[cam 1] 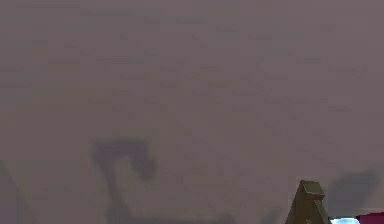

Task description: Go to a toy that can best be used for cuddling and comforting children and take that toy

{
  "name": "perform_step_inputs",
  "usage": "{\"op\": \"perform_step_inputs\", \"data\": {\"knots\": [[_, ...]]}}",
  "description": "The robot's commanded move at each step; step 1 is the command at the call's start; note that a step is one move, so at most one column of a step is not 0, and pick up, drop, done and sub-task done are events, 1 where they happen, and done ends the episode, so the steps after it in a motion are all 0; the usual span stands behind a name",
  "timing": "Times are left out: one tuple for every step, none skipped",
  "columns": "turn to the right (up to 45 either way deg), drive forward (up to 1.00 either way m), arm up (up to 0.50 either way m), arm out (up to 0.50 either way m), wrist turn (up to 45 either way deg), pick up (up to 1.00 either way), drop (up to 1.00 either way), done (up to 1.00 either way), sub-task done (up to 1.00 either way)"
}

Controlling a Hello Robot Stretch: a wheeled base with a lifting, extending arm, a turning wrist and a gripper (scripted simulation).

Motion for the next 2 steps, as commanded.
{"op": "perform_step_inputs", "data": {"knots": [[0.0, 0.0, 0.1, 0.0, 0.0, 0.0, 0.0, 0.0, 0.0], [0.0, 0.0, 0.0, 0.0, 0.0, 0.0, 0.0, 1.0, 0.0]]}}
